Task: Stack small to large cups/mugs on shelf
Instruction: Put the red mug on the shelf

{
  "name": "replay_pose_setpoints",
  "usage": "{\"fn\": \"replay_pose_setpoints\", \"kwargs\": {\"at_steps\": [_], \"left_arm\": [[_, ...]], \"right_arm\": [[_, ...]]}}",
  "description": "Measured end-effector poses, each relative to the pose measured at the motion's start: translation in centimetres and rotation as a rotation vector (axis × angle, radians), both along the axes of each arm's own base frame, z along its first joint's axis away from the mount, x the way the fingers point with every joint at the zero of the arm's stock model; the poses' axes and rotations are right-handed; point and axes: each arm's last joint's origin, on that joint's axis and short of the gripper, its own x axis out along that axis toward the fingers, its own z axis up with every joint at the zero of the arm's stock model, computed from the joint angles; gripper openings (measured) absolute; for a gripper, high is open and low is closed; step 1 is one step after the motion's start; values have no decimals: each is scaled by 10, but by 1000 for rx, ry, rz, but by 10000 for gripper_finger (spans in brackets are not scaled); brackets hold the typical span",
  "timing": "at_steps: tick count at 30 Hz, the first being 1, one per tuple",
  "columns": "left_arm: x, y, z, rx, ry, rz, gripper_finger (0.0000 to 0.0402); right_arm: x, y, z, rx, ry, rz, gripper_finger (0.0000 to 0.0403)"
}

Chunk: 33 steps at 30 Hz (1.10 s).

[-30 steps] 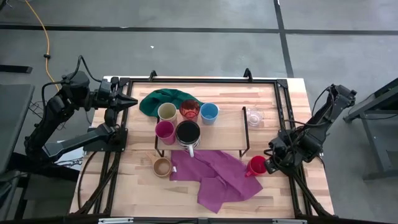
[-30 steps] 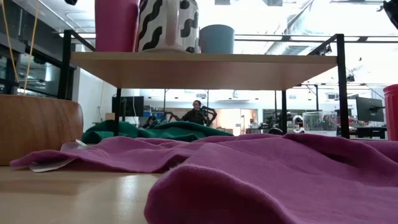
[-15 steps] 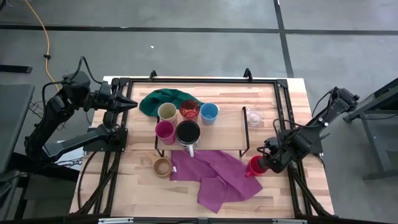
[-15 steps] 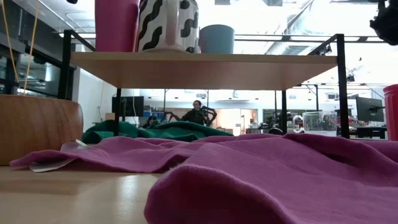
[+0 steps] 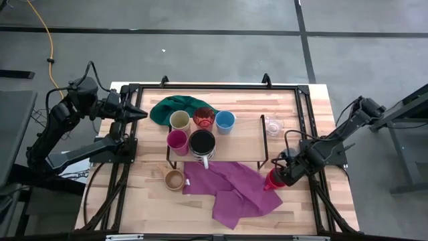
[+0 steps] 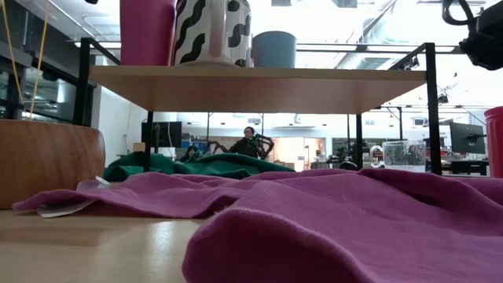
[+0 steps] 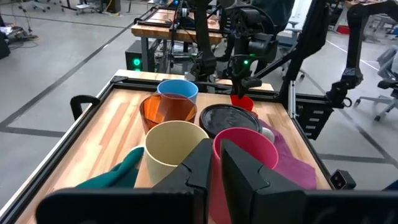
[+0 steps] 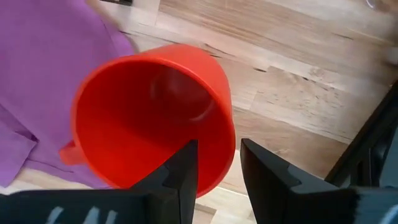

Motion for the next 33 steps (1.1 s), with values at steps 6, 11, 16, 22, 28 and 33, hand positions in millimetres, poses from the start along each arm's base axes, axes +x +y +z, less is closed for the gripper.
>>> {"fn": "replay_pose_setpoints", "kwargs": {"at_steps": [6,11,16,22,28,33], "left_arm": [[0,0,0,0,-2,-10,24],[0,0,0,10,-1,-12,24],[0,0,0,15,-1,-14,24],[0,0,0,16,-1,-14,24],[0,0,0,16,-1,-13,24],[0,0,0,3,-2,-9,24]], "right_arm": [[2,1,-4,-7,24,-3,103],[3,2,-5,-13,29,-2,67],[3,1,-5,-20,28,-1,19],[3,1,-5,-36,12,17,4],[3,0,1,-27,-64,61,2],[-2,-4,11,0,-132,103,1]]}}
